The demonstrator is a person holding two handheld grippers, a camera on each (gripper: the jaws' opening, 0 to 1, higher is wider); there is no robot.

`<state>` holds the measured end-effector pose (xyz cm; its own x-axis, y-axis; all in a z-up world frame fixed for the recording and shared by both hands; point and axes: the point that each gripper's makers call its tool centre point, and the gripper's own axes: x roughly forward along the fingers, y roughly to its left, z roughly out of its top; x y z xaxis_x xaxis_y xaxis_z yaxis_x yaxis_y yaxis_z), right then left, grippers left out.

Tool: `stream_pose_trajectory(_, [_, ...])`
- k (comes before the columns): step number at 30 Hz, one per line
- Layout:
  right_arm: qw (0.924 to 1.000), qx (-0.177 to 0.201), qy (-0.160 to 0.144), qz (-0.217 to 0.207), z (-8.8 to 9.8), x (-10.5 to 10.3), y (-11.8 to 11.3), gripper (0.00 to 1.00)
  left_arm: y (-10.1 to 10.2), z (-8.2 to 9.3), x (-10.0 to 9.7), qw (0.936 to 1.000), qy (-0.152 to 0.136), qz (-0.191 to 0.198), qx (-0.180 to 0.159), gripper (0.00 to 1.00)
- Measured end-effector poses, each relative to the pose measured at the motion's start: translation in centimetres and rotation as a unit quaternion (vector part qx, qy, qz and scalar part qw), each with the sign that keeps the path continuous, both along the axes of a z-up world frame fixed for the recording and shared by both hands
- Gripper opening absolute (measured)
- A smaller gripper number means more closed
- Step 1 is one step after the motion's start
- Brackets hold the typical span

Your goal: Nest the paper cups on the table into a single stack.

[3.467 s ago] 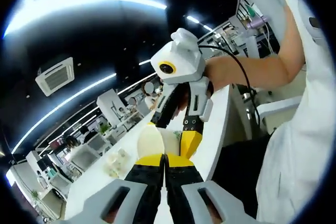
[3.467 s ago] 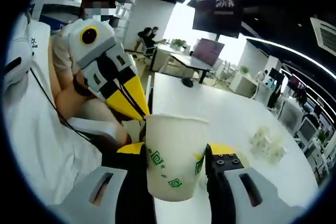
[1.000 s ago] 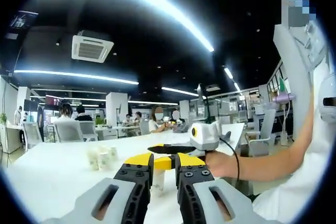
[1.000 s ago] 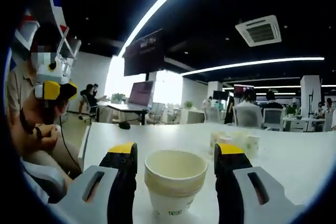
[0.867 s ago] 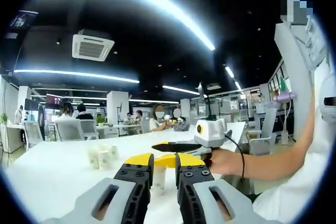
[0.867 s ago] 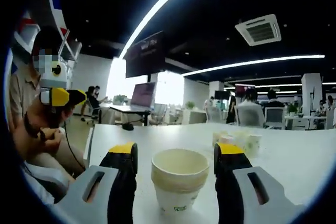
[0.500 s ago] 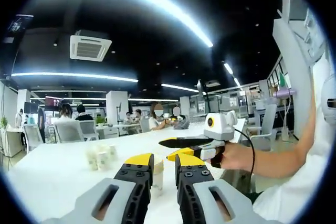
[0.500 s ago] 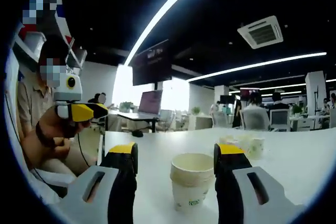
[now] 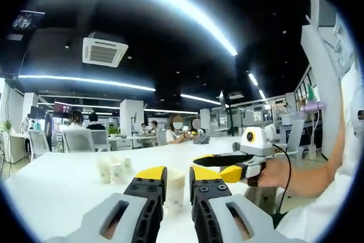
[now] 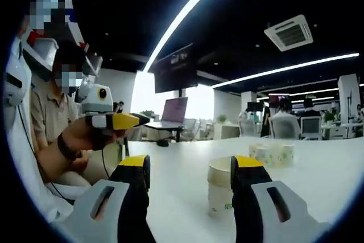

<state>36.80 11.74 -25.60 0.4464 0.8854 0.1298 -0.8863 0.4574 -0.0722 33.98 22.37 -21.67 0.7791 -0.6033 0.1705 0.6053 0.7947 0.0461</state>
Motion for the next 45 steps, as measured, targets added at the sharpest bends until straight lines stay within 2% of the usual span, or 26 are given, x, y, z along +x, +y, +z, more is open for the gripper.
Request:
stream_pose_trajectory(3, [1.0000, 0.000, -0.004, -0.007, 0.3, -0.3, -0.8, 0.60, 1.2, -0.3, 0.9, 0.9998, 0.010, 0.016, -0.007, 0.18])
stream_pose_trajectory(6, [0.9998, 0.013, -0.009, -0.014, 1.0, -0.6, -1.5, 0.59, 1.9, -0.6, 1.6, 0.9994, 0.015, 0.030, 0.004, 0.18])
stream_pose_trajectory(10, [0.9995, 0.024, -0.018, -0.013, 1.6, -1.1, -1.8, 0.58, 3.2, -1.2, 3.6, 0.9981, 0.021, 0.054, 0.022, 0.19])
stream_pose_trajectory(12, [0.9993, 0.035, -0.011, -0.007, 1.7, -1.2, -2.0, 0.58, 5.0, -1.3, 5.6, 0.9960, 0.021, 0.084, 0.022, 0.21])
stream_pose_trajectory(15, [0.9994, 0.032, -0.009, -0.011, 1.4, -1.0, -2.4, 0.58, 7.1, -1.6, 8.3, 0.9939, 0.029, 0.106, 0.012, 0.24])
stream_pose_trajectory(20, [0.9990, 0.034, -0.016, -0.024, 1.6, -0.9, -3.8, 0.58, 9.0, -1.9, 11.7, 0.9924, 0.042, 0.115, -0.008, 0.29])
stream_pose_trajectory(23, [0.9986, 0.036, -0.014, -0.034, 1.6, -0.5, -4.7, 0.58, 8.5, -1.6, 12.7, 0.9927, 0.049, 0.109, -0.013, 0.30])
stream_pose_trajectory(27, [0.9981, 0.036, -0.018, -0.047, 1.8, -0.4, -5.7, 0.58, 7.7, -1.3, 14.2, 0.9929, 0.046, 0.110, 0.009, 0.30])
stream_pose_trajectory(34, [0.9969, 0.037, -0.027, -0.064, 2.6, -0.5, -7.0, 0.57, 6.7, -1.7, 17.8, 0.9918, 0.062, 0.106, 0.038, 0.31])
stream_pose_trajectory(37, [0.9965, 0.037, -0.027, -0.069, 2.7, -0.2, -7.6, 0.57, 6.3, -1.0, 18.9, 0.9919, 0.045, 0.110, 0.045, 0.31])
stream_pose_trajectory(41, [0.9959, 0.040, -0.027, -0.076, 2.9, -0.1, -8.1, 0.57, 6.9, -0.4, 20.9, 0.9904, 0.037, 0.122, 0.052, 0.31])
stream_pose_trajectory(44, [0.9958, 0.039, -0.028, -0.078, 3.1, -0.2, -8.3, 0.57, 7.3, -0.7, 22.2, 0.9893, 0.047, 0.128, 0.051, 0.32])
stream_pose_trajectory(45, [0.9955, 0.040, -0.032, -0.080, 3.5, -0.4, -8.5, 0.57, 7.7, -0.8, 23.3, 0.9890, 0.049, 0.131, 0.049, 0.32])
